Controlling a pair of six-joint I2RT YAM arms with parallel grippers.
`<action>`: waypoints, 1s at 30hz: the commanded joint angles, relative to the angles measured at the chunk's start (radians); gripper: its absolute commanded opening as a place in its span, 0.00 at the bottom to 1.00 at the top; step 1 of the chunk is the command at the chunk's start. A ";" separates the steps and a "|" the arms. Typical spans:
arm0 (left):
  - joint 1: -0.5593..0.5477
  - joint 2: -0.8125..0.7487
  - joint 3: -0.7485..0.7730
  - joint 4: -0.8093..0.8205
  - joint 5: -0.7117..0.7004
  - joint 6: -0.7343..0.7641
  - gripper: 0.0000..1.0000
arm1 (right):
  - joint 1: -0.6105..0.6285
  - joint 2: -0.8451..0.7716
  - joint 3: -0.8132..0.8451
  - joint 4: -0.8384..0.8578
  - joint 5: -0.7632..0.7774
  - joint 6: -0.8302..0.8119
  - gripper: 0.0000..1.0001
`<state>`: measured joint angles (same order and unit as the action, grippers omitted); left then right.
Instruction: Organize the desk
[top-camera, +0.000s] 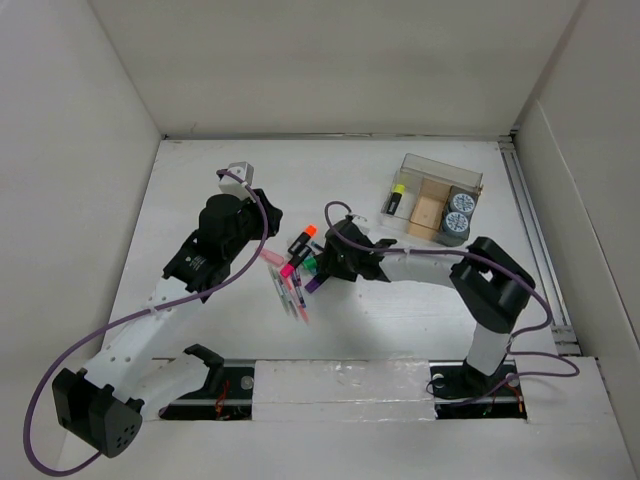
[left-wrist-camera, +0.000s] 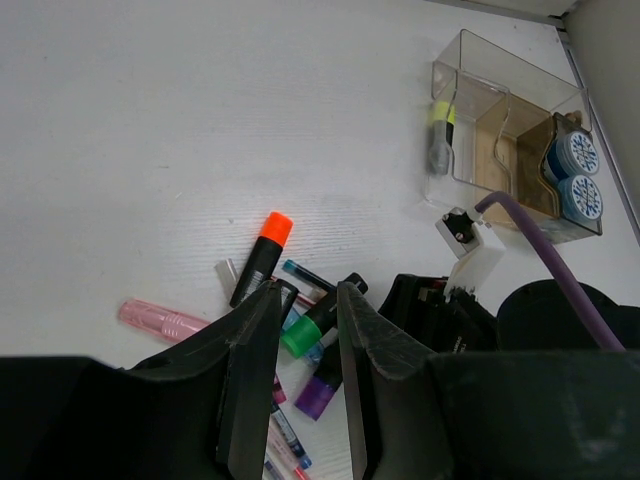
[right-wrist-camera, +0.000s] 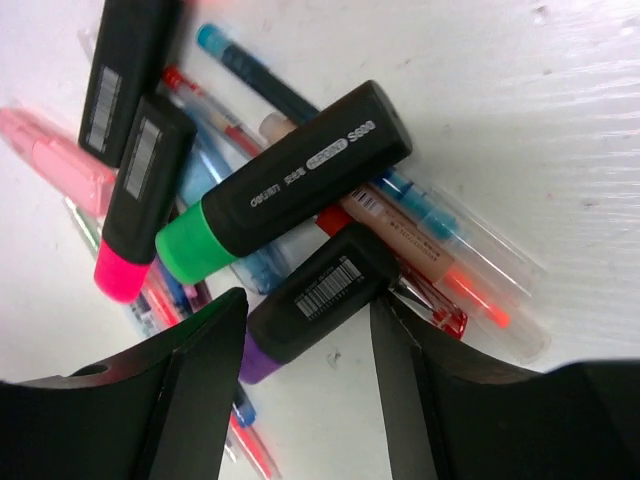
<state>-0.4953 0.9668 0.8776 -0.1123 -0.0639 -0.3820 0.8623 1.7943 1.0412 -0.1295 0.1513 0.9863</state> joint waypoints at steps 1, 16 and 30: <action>0.003 -0.017 0.035 0.034 0.001 0.014 0.25 | -0.002 0.017 0.066 -0.061 0.111 0.014 0.57; 0.003 -0.010 0.035 0.033 0.013 0.015 0.25 | 0.058 0.109 0.109 -0.257 0.298 -0.046 0.40; 0.003 -0.005 0.035 0.034 0.016 0.017 0.26 | 0.087 0.093 0.083 -0.201 0.255 -0.092 0.08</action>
<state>-0.4953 0.9668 0.8776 -0.1093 -0.0528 -0.3752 0.9367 1.8774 1.1564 -0.2832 0.4488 0.9157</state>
